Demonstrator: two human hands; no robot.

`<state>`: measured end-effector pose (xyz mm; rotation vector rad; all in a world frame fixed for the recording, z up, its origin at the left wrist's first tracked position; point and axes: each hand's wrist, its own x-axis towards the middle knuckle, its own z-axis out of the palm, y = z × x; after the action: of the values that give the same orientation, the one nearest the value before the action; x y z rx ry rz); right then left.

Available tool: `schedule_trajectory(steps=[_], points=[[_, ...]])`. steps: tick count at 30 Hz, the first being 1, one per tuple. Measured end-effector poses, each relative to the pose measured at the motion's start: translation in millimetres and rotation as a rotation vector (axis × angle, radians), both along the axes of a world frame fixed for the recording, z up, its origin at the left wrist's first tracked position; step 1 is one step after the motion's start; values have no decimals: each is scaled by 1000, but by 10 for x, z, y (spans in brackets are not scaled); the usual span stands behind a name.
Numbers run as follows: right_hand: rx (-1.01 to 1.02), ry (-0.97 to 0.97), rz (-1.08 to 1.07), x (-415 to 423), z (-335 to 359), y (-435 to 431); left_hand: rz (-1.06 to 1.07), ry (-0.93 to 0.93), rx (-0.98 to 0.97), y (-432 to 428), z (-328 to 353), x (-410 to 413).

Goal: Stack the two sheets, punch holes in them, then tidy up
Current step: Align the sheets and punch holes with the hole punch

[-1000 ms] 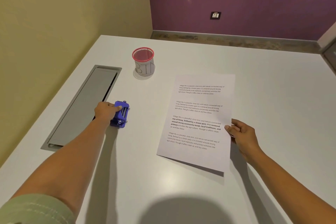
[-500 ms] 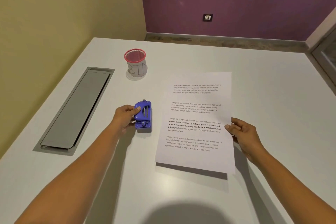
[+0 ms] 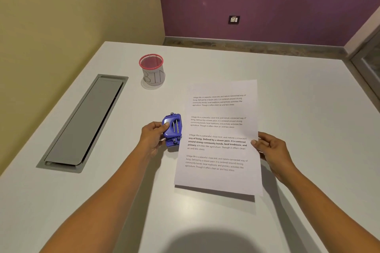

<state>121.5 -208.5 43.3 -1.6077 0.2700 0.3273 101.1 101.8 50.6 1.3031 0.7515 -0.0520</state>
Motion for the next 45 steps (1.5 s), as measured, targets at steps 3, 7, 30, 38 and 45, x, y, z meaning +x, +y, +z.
schedule_trajectory(steps=[3,7,30,38,45], points=[[-12,-17,22,11,5,18,5,-5,-3,-10,-6,-14],[-22,-22,33,37,2,46,7,-7,2,-25,-28,-16],[-44,-10,116,232,-23,11,-73,19,101,-137,-182,193],[-76,18,97,292,-209,-78,-102,58,183,-275,-272,374],[-43,72,86,347,-354,-123,-121,80,317,-375,-387,485]])
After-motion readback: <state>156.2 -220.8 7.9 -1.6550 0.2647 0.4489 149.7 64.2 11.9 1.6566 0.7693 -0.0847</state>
